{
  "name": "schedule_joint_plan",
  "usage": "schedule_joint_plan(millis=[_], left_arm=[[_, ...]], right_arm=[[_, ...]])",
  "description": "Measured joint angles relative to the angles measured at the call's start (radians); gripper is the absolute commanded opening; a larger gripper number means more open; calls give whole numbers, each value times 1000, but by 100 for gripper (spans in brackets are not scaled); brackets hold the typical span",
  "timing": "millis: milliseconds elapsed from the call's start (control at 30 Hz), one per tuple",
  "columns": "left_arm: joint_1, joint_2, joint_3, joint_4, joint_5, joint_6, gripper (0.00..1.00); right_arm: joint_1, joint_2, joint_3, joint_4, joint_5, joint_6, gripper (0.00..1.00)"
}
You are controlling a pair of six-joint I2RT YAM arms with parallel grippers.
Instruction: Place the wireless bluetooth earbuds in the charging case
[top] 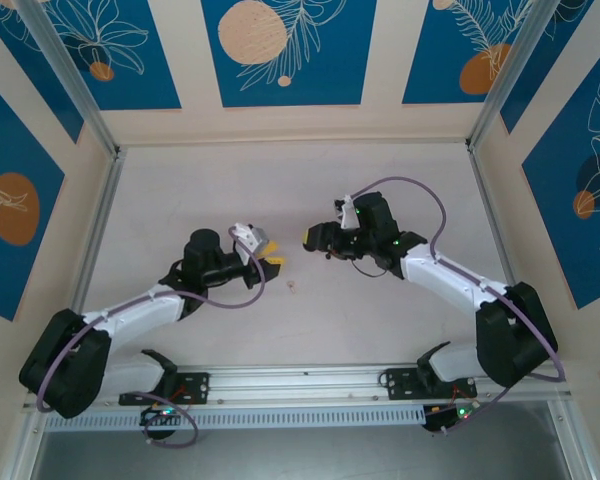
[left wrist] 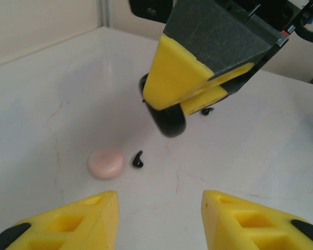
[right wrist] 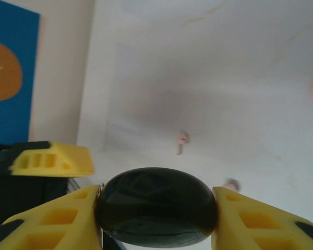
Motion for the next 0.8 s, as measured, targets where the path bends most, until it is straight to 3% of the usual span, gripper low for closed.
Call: schedule_joint_plan(millis=[267,800], left_arm=[[-43,58,-10,165,30,-11,43],[-67,110,-23,347,27,-124,36]], right_arm=[[85,-88,-94,163,23,68,44],[127,-95,-110,223,84,101,44]])
